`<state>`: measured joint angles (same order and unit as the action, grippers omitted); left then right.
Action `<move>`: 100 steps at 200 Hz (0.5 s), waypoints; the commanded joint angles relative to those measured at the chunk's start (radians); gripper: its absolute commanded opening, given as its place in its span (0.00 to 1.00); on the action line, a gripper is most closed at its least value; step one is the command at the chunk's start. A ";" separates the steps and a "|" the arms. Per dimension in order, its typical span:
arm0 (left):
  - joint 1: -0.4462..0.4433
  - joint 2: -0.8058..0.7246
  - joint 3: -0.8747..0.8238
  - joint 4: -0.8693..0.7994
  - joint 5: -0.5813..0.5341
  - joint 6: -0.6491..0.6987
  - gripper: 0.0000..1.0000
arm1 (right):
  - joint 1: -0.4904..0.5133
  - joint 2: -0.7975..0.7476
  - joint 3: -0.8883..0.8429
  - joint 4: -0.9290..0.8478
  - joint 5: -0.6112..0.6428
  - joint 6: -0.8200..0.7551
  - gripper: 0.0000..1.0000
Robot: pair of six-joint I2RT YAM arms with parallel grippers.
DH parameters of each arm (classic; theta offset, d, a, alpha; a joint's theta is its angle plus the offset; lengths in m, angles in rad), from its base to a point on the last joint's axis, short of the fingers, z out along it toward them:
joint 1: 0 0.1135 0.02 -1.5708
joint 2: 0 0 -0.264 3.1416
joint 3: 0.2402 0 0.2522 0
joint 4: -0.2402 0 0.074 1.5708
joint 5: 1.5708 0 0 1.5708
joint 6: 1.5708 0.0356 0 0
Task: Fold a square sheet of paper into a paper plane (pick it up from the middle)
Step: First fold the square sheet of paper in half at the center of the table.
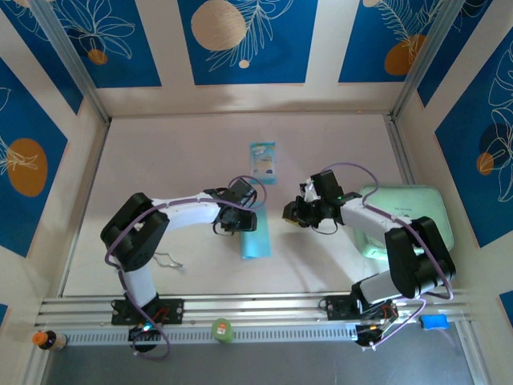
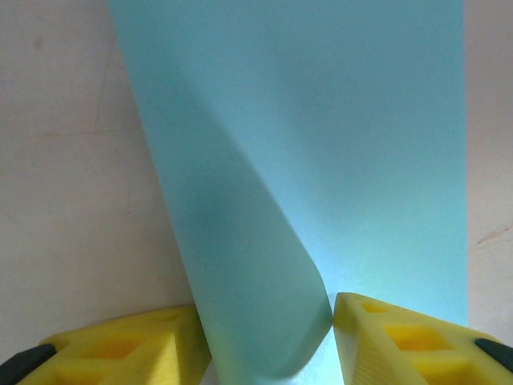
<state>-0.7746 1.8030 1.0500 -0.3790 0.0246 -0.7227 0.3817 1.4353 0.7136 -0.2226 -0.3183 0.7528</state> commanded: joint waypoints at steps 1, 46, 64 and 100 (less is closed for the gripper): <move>0.017 0.092 -0.031 0.011 -0.061 0.035 0.51 | 0.010 0.010 0.024 0.000 -0.027 0.010 0.23; 0.017 0.094 -0.033 0.013 -0.061 0.032 0.51 | 0.014 0.026 0.028 0.008 -0.045 0.002 0.22; 0.019 0.091 -0.035 0.017 -0.061 0.026 0.51 | 0.022 0.036 0.031 0.018 -0.053 0.000 0.21; 0.018 0.090 -0.039 0.025 -0.056 0.017 0.51 | 0.045 0.067 0.035 0.048 -0.067 0.000 0.16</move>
<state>-0.7742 1.8038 1.0504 -0.3790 0.0246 -0.7158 0.4095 1.4799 0.7265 -0.1970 -0.3431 0.7521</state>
